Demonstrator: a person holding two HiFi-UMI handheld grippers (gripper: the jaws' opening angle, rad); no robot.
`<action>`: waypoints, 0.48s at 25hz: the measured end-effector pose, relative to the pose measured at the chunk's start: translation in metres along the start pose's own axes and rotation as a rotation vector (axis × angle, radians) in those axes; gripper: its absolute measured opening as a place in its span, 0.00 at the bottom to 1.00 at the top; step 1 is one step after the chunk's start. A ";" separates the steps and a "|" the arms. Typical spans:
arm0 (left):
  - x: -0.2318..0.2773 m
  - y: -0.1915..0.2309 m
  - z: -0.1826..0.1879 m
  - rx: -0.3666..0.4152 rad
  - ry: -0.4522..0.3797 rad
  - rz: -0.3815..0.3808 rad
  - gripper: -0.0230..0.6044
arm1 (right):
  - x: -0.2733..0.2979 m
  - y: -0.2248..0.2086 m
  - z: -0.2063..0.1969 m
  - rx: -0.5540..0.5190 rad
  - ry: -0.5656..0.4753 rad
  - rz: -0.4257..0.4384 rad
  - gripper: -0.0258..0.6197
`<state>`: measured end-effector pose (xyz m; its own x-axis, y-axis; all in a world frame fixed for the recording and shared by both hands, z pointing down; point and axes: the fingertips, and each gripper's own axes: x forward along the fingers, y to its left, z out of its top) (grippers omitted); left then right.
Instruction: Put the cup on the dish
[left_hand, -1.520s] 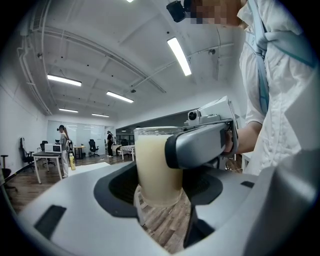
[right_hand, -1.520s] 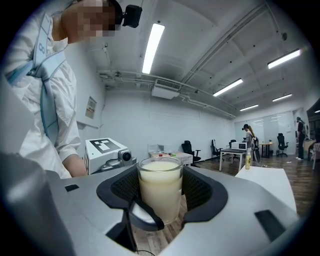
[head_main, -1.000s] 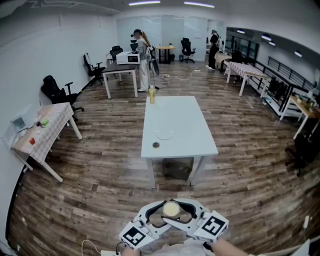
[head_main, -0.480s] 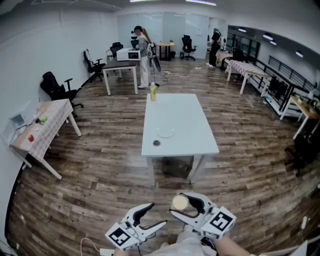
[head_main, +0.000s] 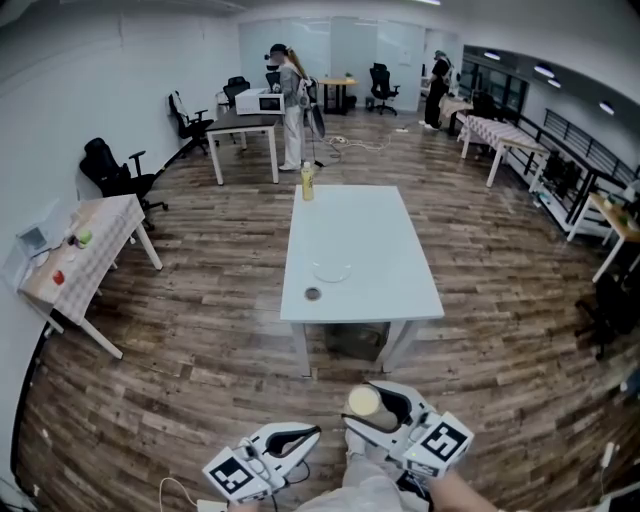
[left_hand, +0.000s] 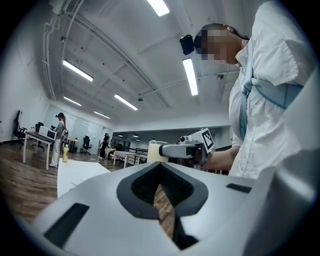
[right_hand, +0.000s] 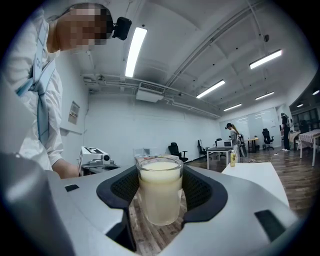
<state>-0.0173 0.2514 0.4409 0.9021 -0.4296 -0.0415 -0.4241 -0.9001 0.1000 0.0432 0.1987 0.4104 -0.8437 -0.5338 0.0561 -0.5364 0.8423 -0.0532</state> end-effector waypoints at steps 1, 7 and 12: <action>0.005 0.007 0.001 -0.003 0.002 0.002 0.04 | 0.003 -0.010 0.000 0.002 0.001 0.001 0.47; 0.042 0.061 0.010 -0.013 -0.025 0.011 0.04 | 0.022 -0.074 0.003 0.013 0.011 0.008 0.47; 0.085 0.101 0.025 -0.028 -0.052 0.025 0.04 | 0.033 -0.132 0.007 0.012 0.015 0.017 0.47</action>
<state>0.0145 0.1217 0.4225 0.8854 -0.4560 -0.0903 -0.4436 -0.8869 0.1289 0.0858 0.0698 0.4122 -0.8526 -0.5179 0.0699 -0.5220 0.8503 -0.0665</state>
